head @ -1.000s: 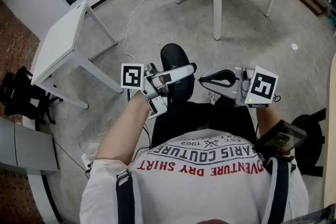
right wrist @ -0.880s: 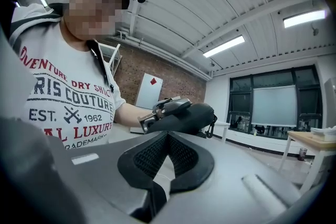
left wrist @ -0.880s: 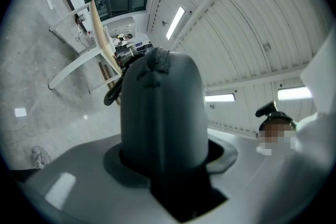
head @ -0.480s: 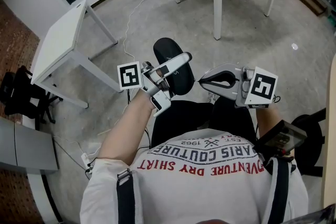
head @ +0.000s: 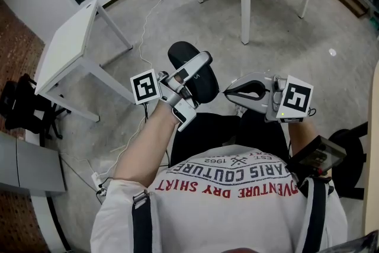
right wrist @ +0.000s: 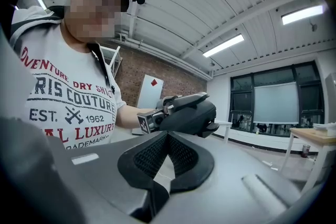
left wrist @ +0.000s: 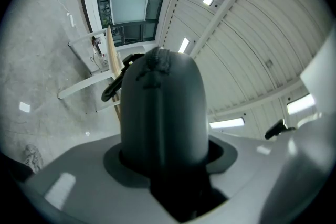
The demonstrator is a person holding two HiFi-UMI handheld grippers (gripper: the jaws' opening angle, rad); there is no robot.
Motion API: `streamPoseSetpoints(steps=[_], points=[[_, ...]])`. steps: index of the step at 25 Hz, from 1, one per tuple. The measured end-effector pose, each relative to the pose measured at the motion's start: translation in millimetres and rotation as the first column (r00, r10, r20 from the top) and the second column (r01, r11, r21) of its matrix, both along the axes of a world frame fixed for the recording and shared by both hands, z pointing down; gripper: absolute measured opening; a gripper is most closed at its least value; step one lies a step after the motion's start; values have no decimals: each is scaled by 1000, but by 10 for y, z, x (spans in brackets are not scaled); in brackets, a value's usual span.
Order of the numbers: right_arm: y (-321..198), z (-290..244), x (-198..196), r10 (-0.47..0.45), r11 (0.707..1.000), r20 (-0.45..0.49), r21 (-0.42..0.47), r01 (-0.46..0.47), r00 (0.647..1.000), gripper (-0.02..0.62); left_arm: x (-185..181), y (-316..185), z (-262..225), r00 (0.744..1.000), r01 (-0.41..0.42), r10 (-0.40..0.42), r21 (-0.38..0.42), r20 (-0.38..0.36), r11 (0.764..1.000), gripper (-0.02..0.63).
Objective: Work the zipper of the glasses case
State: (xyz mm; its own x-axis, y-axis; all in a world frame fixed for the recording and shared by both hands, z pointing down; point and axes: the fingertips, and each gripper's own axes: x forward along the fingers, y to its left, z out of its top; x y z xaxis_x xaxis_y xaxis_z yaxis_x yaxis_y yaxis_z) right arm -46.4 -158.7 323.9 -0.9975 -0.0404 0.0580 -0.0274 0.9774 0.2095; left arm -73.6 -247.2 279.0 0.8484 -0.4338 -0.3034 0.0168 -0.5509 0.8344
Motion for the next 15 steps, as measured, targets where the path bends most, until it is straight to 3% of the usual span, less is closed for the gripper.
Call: streamPoseSetpoints(steps=[15], points=[[71, 54, -123, -21, 1000, -47, -1, 21, 999, 1, -130, -139, -27, 990, 119, -122, -36, -72, 992, 249]])
